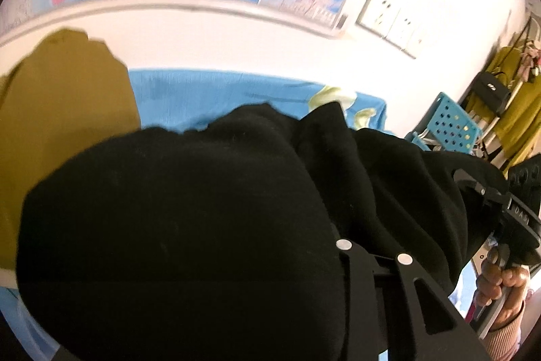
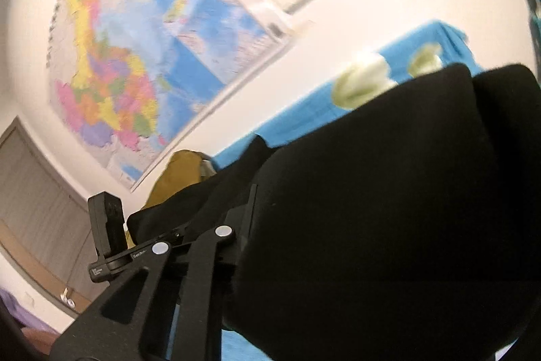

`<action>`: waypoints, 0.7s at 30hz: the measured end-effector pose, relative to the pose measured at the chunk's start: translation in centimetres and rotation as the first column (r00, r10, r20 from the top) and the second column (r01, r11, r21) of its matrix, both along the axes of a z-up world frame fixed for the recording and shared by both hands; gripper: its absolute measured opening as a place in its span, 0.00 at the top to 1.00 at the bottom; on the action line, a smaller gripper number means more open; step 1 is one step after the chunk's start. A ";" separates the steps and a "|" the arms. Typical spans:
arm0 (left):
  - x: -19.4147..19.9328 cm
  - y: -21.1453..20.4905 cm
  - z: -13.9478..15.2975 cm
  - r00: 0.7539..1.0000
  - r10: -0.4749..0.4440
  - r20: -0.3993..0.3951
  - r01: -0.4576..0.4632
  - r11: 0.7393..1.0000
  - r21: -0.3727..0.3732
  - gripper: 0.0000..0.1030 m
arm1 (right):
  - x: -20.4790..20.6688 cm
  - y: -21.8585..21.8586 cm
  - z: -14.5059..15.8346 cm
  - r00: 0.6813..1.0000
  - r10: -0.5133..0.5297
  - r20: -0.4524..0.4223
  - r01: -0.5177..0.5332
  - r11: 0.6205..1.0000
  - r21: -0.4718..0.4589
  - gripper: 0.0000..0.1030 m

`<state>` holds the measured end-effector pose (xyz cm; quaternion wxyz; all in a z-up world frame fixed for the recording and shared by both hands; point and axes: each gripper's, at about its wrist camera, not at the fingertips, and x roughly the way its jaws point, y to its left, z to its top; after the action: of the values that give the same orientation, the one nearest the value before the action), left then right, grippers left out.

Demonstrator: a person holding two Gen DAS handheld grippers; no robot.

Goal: Fold large clothes
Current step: 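Lift the folded black jacket with both grippers toward the olive bundle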

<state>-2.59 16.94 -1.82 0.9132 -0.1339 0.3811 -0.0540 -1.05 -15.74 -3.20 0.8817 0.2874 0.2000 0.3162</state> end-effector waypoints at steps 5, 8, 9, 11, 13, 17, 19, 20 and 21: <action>-1.6 0.4 2.8 0.998 -0.008 0.067 0.009 1.000 -0.005 0.70 | -1.6 0.6 3.1 0.996 0.027 0.082 -0.027 1.000 0.001 0.84; -2.2 0.2 4.4 0.995 -0.013 0.102 0.012 1.000 0.008 0.70 | -1.8 1.7 5.3 0.991 0.048 0.123 -0.046 0.999 -0.020 0.85; -2.4 0.1 4.9 0.993 -0.012 0.115 0.011 1.000 0.013 0.70 | -1.9 1.5 5.6 0.990 0.054 0.131 -0.051 0.998 -0.025 0.85; -3.0 0.6 5.6 0.990 -0.013 0.140 0.010 1.000 0.026 0.70 | -2.1 1.8 6.6 0.986 0.065 0.152 -0.059 0.998 -0.038 0.85; -3.3 0.8 6.3 0.987 -0.011 0.159 0.006 1.000 0.030 0.70 | -2.3 2.1 7.4 0.983 0.071 0.169 -0.064 0.997 -0.044 0.85; -3.9 1.7 8.1 0.979 0.006 0.201 -0.014 0.999 0.040 0.70 | -2.6 2.7 9.2 0.974 0.087 0.208 -0.078 0.996 -0.051 0.85; -4.1 2.4 9.1 0.975 0.017 0.221 -0.026 0.999 0.038 0.70 | -2.6 3.4 10.4 0.968 0.095 0.231 -0.085 0.995 -0.052 0.85; -4.1 2.7 9.7 0.973 0.022 0.230 -0.032 0.999 0.042 0.70 | -2.6 3.5 10.8 0.966 0.100 0.240 -0.089 0.995 -0.055 0.85; -4.3 3.1 10.3 0.970 0.027 0.240 -0.039 0.998 0.045 0.70 | -2.6 3.9 11.6 0.961 0.103 0.255 -0.091 0.994 -0.058 0.85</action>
<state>-6.84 20.02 8.44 0.9562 -0.1102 0.2673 -0.0452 -3.64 -11.82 8.44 0.8901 0.2134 0.1045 0.3889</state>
